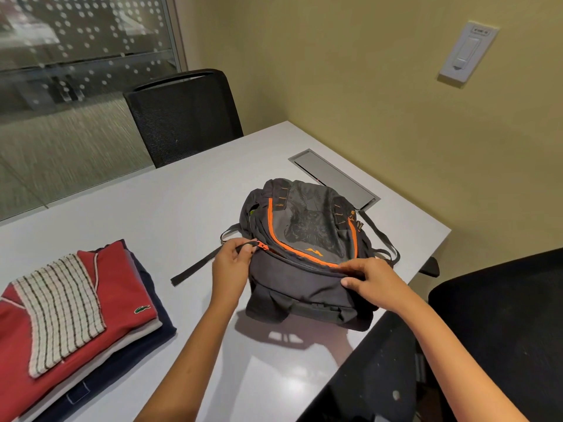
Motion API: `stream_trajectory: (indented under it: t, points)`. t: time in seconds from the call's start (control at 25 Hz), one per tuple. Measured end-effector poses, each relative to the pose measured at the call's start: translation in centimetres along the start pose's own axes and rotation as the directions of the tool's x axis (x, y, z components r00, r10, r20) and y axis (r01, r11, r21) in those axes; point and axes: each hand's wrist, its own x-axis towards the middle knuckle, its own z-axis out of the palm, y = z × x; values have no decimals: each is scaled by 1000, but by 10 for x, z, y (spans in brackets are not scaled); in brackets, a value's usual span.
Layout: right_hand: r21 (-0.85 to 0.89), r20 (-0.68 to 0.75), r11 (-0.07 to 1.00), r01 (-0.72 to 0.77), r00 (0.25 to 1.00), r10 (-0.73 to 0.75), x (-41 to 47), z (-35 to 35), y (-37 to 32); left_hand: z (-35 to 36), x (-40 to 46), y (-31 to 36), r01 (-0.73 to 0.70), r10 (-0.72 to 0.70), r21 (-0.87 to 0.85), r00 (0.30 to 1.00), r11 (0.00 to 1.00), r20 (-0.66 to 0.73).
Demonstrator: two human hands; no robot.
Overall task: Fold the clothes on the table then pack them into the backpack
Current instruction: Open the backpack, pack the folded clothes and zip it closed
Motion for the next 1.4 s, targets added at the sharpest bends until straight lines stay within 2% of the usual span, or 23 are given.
stream_trajectory:
  t: [0.04, 0.16, 0.28, 0.36, 0.52, 0.6, 0.72, 0.96, 1.16, 1.28, 1.4]
  points:
    - [30, 10, 999, 26, 1000, -26, 0, 1, -7, 2, -3, -1, -6, 6, -10, 999, 1000, 38]
    - [52, -92, 985, 165, 983, -160, 2, 19, -42, 12, -14, 2, -19, 26, -46, 988, 999, 154]
    - [-218, -144, 954, 207, 960, -241, 14, 48, -63, 23, -23, 1, -86, 85, -4, 968, 996, 235]
    - [-303, -227, 939, 163, 945, -237, 20, 54, -65, 26, -26, -4, -116, 103, 49, 970, 992, 219]
    - [-256, -307, 953, 160, 922, -238, 23, 51, -61, 33, -24, -1, -139, 119, 156, 984, 978, 132]
    - [-246, -323, 956, 161, 916, -237, 25, 45, -60, 38, -15, -1, -117, 98, 163, 988, 980, 119]
    - [-225, -351, 962, 157, 908, -230, 29, 28, -53, 37, 13, -8, -39, 36, 165, 999, 985, 26]
    - [-210, -325, 955, 208, 907, -269, 28, 11, -50, 47, 78, -29, 28, -37, 411, 999, 911, 13]
    - [-241, -272, 941, 237, 914, -300, 30, 14, -41, 57, 118, -41, 52, -83, 612, 996, 789, 23]
    - [-244, -258, 933, 266, 909, -327, 29, 16, -38, 64, 131, -45, 46, -94, 685, 995, 727, 33]
    - [-235, -222, 931, 278, 917, -330, 30, 15, -36, 67, 146, -49, 53, -178, 733, 979, 678, 94]
